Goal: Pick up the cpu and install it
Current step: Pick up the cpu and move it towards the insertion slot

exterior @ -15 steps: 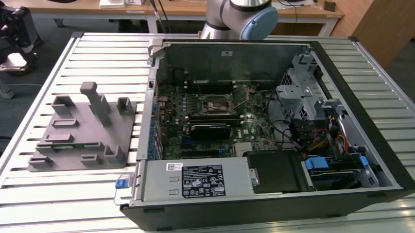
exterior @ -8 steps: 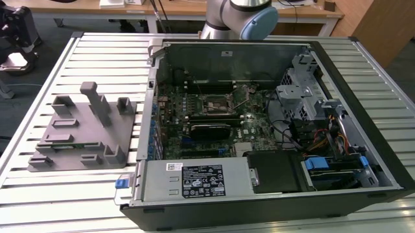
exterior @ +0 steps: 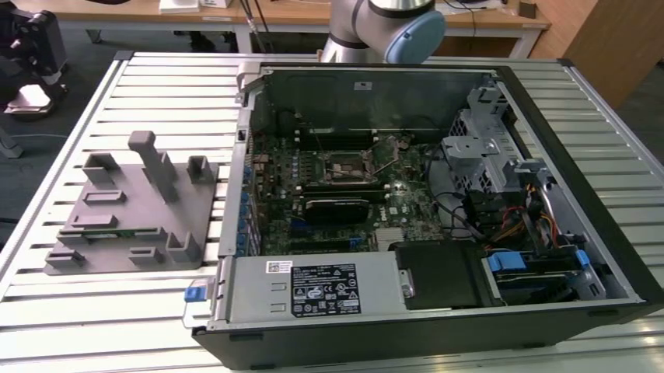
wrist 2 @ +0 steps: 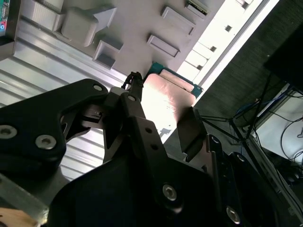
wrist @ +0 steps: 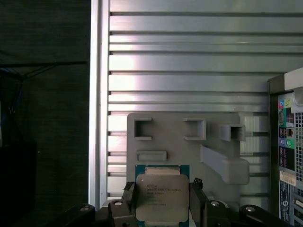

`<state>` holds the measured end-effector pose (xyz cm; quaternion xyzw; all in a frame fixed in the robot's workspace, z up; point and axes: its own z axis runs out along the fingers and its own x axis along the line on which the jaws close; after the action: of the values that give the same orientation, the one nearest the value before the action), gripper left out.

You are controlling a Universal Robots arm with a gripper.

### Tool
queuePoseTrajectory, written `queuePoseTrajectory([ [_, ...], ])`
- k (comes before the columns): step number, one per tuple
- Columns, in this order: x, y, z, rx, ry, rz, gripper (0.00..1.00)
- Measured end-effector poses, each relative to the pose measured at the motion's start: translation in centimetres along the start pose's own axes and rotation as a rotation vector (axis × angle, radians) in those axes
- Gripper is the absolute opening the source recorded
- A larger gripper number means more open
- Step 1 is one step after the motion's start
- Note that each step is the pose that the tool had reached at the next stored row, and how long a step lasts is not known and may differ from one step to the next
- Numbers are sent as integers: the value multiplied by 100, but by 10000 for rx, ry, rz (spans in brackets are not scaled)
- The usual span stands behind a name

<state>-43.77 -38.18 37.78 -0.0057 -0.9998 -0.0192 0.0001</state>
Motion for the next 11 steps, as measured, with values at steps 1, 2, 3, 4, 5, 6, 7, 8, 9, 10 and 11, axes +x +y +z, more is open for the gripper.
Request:
queuePoseTrajectory([
  [1,-8,0,0,0,1,1,54],
  [2,-16,0,0,0,0,1,54],
  [3,-23,0,0,0,-1,1,54],
  [4,-31,1,0,0,0,1,54],
  [5,-40,1,0,0,0,1,54],
  [6,-48,1,0,0,0,0,54],
  [7,-56,1,0,0,1,1,54],
  [8,-64,1,0,0,0,1,54],
  [9,-73,1,0,0,0,1,54],
  [10,-82,1,0,0,0,1,54],
  [11,-90,2,0,0,0,1,54],
])
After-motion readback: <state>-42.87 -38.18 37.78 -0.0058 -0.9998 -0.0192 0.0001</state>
